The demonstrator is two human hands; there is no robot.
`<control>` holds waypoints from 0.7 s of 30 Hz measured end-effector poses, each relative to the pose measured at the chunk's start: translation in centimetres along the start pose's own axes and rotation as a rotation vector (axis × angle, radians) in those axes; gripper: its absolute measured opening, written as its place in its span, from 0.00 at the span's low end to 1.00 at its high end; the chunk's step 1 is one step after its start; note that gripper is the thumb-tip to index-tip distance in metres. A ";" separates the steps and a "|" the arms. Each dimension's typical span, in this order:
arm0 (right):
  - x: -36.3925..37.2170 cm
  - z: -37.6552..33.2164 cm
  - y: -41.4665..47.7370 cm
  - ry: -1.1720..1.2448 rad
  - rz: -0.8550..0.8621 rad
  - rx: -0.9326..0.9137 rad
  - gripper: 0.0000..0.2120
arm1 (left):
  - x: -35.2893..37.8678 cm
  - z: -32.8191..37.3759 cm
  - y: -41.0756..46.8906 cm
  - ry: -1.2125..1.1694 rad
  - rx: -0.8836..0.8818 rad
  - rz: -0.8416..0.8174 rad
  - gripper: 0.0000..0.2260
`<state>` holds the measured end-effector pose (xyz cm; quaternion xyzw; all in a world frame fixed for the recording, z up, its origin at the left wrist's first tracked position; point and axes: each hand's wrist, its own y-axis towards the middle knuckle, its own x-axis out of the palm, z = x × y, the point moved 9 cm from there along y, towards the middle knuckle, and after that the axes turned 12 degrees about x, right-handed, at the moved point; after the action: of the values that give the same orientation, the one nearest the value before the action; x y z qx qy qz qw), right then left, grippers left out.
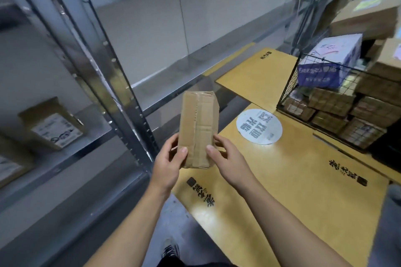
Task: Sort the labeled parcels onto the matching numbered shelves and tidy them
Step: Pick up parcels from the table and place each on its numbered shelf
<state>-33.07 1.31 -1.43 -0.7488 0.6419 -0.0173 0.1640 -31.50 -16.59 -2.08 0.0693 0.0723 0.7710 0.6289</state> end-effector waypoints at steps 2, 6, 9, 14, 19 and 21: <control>2.5 -0.8 -0.3 0.071 -0.056 -0.022 0.20 | -1.7 0.7 -1.2 0.031 0.019 0.043 0.16; 6.3 -1.3 -0.2 0.129 -0.145 -0.059 0.21 | -6.6 1.7 -2.9 0.128 0.057 0.130 0.14; 10.3 -1.0 -0.8 0.248 -0.305 -0.001 0.17 | -11.5 2.6 -4.2 0.291 0.104 0.235 0.14; 18.2 -0.9 -3.6 0.351 -0.543 0.080 0.26 | -19.2 2.4 -8.7 0.350 0.046 0.436 0.16; 25.4 -0.7 -7.7 0.333 -0.734 0.186 0.27 | -26.2 3.4 -15.0 0.266 -0.017 0.493 0.24; 28.2 -0.8 -9.7 0.301 -0.785 0.201 0.26 | -28.9 4.3 -17.6 0.210 -0.006 0.519 0.25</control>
<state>-19.02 -24.97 -3.25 -0.9058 0.3201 -0.2496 0.1216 -8.03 -41.30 -1.79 0.0032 0.1144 0.9094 0.3998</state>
